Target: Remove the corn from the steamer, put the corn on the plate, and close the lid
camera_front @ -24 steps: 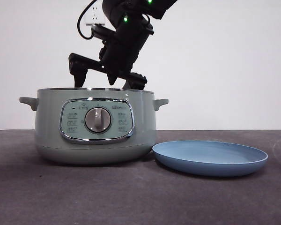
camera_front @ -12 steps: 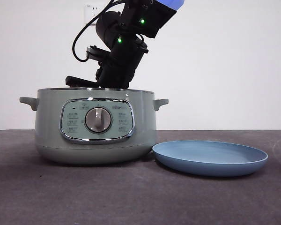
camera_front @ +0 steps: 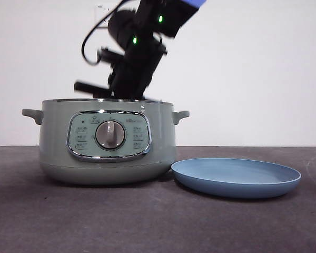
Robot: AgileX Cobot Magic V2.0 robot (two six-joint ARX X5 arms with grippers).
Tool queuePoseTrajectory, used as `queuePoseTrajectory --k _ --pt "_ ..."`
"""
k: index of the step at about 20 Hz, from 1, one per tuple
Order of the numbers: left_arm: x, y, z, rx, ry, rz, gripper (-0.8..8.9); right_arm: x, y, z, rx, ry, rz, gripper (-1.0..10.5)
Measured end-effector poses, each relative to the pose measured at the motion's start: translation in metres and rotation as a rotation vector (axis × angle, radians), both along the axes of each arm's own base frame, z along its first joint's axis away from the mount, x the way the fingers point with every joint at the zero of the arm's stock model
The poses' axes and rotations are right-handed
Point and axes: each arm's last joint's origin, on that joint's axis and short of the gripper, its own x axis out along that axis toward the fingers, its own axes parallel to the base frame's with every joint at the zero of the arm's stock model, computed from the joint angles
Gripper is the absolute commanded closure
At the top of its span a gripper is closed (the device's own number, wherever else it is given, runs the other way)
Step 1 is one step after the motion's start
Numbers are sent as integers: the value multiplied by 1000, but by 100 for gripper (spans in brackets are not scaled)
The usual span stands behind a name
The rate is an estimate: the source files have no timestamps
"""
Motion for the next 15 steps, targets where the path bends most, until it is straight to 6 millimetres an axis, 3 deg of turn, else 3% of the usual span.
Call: queuePoseTrajectory --k 4,7,10,12,15 --pt "1 0 2 -6 -19 0 822 -33 -31 102 72 -156 24 963" --pt "3 -1 2 -6 -19 0 822 -64 -62 145 -21 -203 18 964" --pt "14 -4 4 -10 -29 -4 822 -80 -93 170 -58 -196 8 964" --pt "22 -7 4 -14 -19 -21 821 -80 -116 177 -86 -174 -31 964" --pt "38 -12 3 -19 -2 -51 822 -71 -140 159 -131 -131 -90 964"
